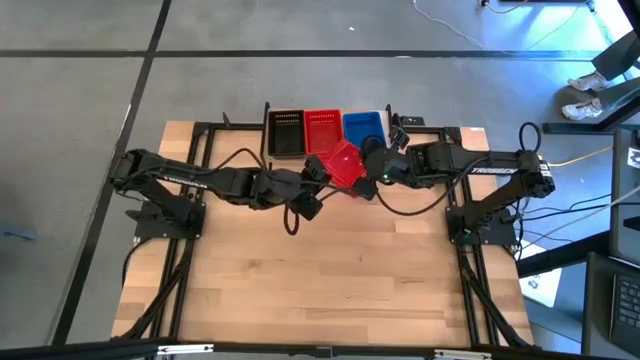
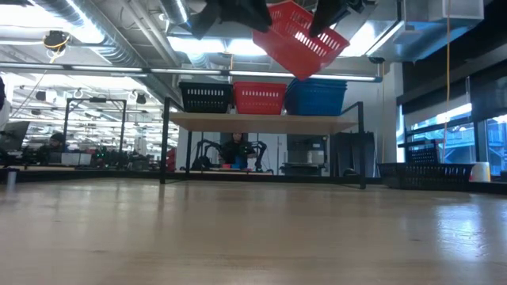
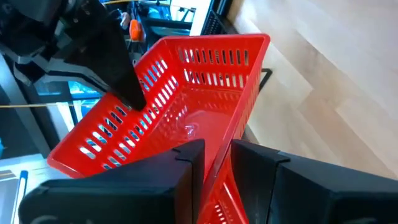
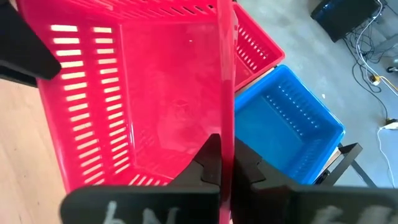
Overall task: Stack baskets on shelf by color
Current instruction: Stack the red bin on the red bin on the shelf
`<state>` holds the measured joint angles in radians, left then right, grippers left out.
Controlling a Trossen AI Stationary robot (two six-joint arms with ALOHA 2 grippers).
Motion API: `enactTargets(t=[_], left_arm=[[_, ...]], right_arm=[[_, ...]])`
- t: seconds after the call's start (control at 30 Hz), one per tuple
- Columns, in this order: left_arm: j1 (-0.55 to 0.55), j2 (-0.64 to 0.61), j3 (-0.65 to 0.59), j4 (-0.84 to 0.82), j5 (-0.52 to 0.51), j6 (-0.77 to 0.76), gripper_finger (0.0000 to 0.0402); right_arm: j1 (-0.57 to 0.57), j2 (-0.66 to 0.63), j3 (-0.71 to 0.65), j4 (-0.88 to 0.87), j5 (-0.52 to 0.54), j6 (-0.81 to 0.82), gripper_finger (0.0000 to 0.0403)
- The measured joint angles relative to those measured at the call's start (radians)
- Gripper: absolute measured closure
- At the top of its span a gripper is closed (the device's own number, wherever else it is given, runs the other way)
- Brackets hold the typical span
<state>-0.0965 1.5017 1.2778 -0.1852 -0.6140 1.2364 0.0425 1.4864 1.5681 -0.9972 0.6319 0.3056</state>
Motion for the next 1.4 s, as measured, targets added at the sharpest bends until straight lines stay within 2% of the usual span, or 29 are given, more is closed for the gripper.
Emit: enactTargets(t=[0.17,0.4,0.6,1.03,1.4], left_arm=[[0.015,0.0,0.0,-0.001,0.001,0.007,0.0339],[0.018,0.001,0.0,-0.005,0.006,0.015,0.0394],[0.018,0.001,-0.001,-0.01,0.008,0.038,0.0399],[0.017,0.001,-0.002,-0.047,-0.008,0.03,0.0401],[0.018,-0.037,-0.001,-0.104,-0.003,0.031,0.0401]], right_arm=[[0.0,0.0,0.0,0.0,0.0,-0.001,0.0402],[0.0,0.0,0.0,0.0,-0.007,-0.024,0.0402],[0.0,0.0,0.0,0.004,-0.035,-0.052,0.0394],[0.003,-0.002,0.002,0.03,-0.057,-0.11,0.0306],[0.054,-0.037,0.002,0.039,-0.053,-0.211,0.0301]])
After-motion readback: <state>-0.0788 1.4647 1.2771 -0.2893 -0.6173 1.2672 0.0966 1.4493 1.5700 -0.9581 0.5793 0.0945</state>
